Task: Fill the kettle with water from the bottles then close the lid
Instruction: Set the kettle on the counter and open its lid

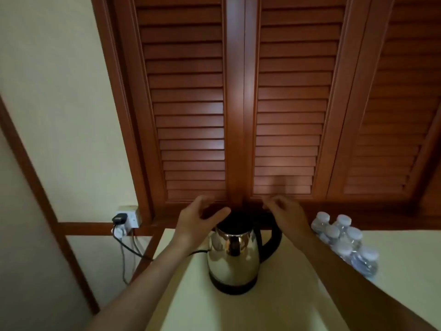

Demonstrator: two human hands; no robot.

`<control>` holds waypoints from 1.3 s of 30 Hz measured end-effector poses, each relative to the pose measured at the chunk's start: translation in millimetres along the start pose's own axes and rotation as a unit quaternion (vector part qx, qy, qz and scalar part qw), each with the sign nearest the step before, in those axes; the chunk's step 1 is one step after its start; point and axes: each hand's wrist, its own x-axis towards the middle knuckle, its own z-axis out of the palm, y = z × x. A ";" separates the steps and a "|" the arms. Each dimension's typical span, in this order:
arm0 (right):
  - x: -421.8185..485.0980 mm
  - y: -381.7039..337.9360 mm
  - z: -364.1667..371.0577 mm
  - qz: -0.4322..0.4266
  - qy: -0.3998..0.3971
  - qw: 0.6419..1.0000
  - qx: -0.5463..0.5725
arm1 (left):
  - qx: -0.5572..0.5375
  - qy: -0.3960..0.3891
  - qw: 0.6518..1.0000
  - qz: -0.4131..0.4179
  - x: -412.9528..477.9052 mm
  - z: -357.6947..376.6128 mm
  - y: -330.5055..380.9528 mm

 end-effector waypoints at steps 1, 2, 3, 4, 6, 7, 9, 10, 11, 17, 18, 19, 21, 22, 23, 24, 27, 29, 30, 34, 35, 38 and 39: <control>-1.0 2.6 1.8 0.019 0.005 1.000 0.024 | -0.013 0.004 1.000 -0.014 -4.4 3.0 -4.6; -1.1 4.9 2.9 0.041 0.016 0.998 0.042 | -0.017 0.009 0.999 -0.030 -7.2 5.9 -8.7; -2.7 9.9 5.8 0.057 0.020 0.996 0.061 | -0.025 0.018 0.999 -0.038 -14.5 9.3 -14.8; -6.3 13.9 8.9 0.072 0.026 0.994 0.080 | -0.039 0.024 0.997 -0.056 -21.6 12.8 -21.4; -11.3 20.0 15.5 0.079 0.045 0.990 0.104 | -0.069 0.027 0.993 -0.089 -30.3 21.5 -33.0; -13.9 22.1 17.9 0.081 0.051 0.988 0.119 | -0.069 0.025 0.992 -0.101 -33.8 25.4 -38.3; -19.9 26.4 23.0 0.099 0.046 0.981 0.157 | -0.047 0.008 0.993 -0.107 -39.4 30.7 -45.5; -23.5 28.3 25.8 0.111 0.045 0.978 0.172 | -0.043 0.003 0.994 -0.104 -40.6 33.1 -49.4; -26.3 30.5 28.4 0.119 0.049 0.975 0.180 | -0.045 -0.004 0.994 -0.102 -40.7 35.1 -53.7; -29.6 26.5 34.2 0.133 0.085 0.974 0.165 | -0.092 -0.005 0.990 -0.105 -36.4 36.1 -61.8; -29.9 24.6 34.1 0.133 0.083 0.974 0.162 | -0.102 -0.005 0.989 -0.109 -35.6 35.1 -62.2; -30.4 23.4 34.5 0.131 0.084 0.975 0.160 | -0.110 -0.006 0.988 -0.111 -34.4 33.7 -62.7; -31.6 20.2 34.0 0.133 0.094 0.974 0.156 | -0.116 -0.013 0.987 -0.109 -33.0 29.4 -59.5; -32.3 16.7 32.7 0.134 0.099 0.973 0.157 | -0.118 -0.017 0.987 -0.105 -33.0 26.6 -55.4; -32.6 13.3 31.1 0.133 0.100 0.972 0.163 | -0.120 -0.021 0.987 -0.100 -33.2 23.2 -51.5; -33.6 10.1 29.2 0.131 0.099 0.972 0.170 | -0.122 -0.025 0.987 -0.097 -34.2 19.4 -46.8; -44.5 -3.6 22.4 0.121 0.106 0.969 0.188 | -0.122 -0.034 0.988 -0.089 -43.6 9.3 -38.0; -58.6 -11.5 20.0 0.114 0.106 0.969 0.191 | -0.123 -0.044 0.988 -0.083 -55.3 4.6 -35.1; -66.4 -14.8 19.7 0.113 0.104 0.970 0.190 | -0.124 -0.049 0.988 -0.079 -62.0 2.8 -33.5; -99.1 -22.8 20.5 0.155 0.113 0.955 0.225 | -0.144 -0.064 0.986 -0.058 -88.3 -6.1 -31.4; -107.8 -23.8 20.3 0.163 0.118 0.950 0.239 | -0.141 -0.068 0.986 -0.053 -93.7 -8.1 -31.7; -135.1 -24.7 17.7 0.160 0.129 0.943 0.263 | -0.127 -0.077 0.988 -0.042 -111.4 -10.4 -33.2; -143.3 -25.0 16.1 0.157 0.134 0.942 0.265 | -0.120 -0.076 0.989 -0.040 -117.7 -10.0 -33.9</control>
